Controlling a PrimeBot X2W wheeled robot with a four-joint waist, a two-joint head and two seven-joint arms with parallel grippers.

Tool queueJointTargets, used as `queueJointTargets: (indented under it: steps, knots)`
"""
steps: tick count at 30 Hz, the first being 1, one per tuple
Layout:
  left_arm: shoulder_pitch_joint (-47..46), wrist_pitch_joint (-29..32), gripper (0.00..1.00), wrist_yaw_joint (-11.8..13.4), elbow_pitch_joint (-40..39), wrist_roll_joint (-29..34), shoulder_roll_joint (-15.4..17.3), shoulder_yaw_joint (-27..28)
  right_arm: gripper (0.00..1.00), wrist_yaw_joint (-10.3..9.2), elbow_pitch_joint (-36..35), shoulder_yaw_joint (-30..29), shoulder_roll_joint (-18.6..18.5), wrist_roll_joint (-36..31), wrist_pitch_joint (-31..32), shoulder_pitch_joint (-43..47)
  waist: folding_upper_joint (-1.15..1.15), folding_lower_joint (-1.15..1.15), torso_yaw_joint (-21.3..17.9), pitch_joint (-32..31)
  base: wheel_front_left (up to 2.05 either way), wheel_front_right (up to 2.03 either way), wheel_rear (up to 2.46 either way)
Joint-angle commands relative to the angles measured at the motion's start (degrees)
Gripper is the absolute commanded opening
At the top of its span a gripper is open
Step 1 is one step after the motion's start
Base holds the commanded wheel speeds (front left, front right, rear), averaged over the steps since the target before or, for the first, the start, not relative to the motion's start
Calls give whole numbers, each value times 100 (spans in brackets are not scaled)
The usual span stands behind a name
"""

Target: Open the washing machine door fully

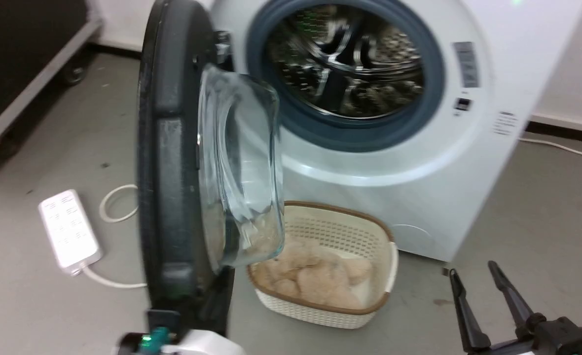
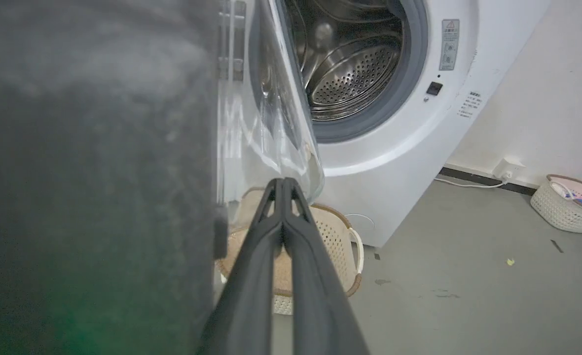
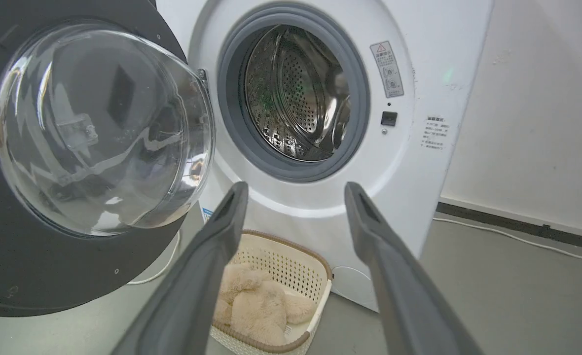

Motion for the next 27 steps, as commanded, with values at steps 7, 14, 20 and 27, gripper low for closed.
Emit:
queueJointTargets:
  steps: [7,14,20,27]
  knots:
    - [78,1,0,226,-224,-205,437,689,100,-5,9,91,21,-35,-26,5,0,0,585,204,0,0,0]
    - [-128,87,0,304,-265,-479,916,1416,100,-5,-5,152,21,-193,-26,-186,0,0,557,596,0,0,0]
    - [-467,159,0,272,49,-826,1438,2158,100,-5,-42,112,21,-374,-26,-323,0,0,433,1012,0,0,0]
    - [-1060,69,0,114,740,-1195,1996,2842,100,-5,-118,56,-68,-497,-19,-445,0,0,318,1428,0,0,0]
